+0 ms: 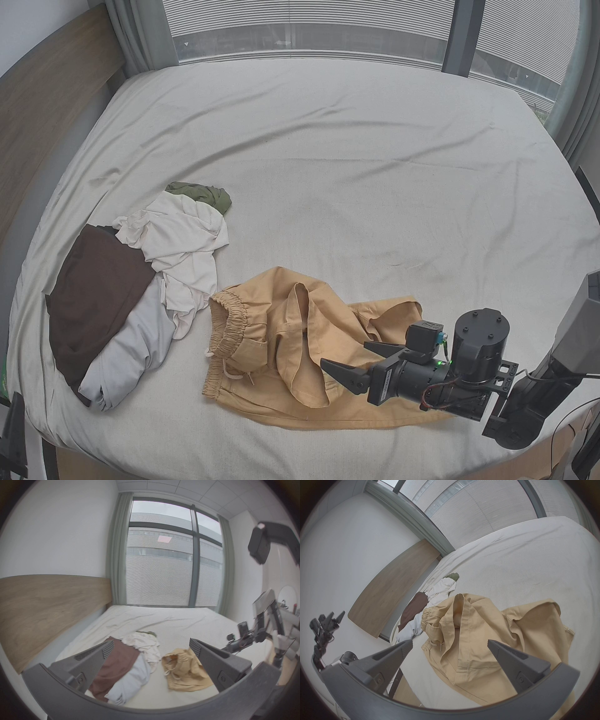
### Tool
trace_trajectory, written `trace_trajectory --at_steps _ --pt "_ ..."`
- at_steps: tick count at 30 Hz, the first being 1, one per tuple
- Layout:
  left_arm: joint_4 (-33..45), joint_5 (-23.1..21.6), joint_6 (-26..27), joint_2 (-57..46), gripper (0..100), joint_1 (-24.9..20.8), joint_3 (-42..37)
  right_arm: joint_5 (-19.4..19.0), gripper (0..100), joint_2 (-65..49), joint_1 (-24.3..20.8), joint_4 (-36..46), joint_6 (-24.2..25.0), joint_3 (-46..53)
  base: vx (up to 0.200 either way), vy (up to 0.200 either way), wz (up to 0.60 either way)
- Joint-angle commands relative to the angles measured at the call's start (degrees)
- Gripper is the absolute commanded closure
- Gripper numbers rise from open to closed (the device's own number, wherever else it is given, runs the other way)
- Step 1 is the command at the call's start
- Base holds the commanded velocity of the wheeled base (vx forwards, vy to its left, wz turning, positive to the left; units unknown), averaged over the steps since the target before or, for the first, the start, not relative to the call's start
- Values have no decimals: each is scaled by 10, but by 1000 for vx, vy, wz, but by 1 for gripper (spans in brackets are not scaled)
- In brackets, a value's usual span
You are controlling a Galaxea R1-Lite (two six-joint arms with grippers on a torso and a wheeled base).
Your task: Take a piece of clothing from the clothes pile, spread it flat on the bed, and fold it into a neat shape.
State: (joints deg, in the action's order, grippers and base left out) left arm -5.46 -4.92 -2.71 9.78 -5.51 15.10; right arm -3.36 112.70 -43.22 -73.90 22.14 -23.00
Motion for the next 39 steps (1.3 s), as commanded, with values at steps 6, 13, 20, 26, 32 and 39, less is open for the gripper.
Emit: trace_trajectory --at_steps 6,13,20,26,32,39 --pt "-202 -50 -66 363 0 -128 19 0 0 -4 5 -2 1 -1 0 0 0" --pt "-336 -105 -83 549 0 -129 64 -8 0 -13 23 -61 0 8 0 0 0" --pt "-365 -127 -78 626 0 -128 58 -41 0 -28 38 -105 0 30 0 0 0" --pt "-365 -130 -81 649 0 -127 41 -42 0 -25 40 -143 -2 58 0 0 0" --pt "-364 -133 -84 671 0 -128 34 -60 0 -29 55 -143 0 55 0 0 0" --pt "-366 -149 -97 713 0 -136 31 -60 0 -28 63 -143 4 58 0 0 0"
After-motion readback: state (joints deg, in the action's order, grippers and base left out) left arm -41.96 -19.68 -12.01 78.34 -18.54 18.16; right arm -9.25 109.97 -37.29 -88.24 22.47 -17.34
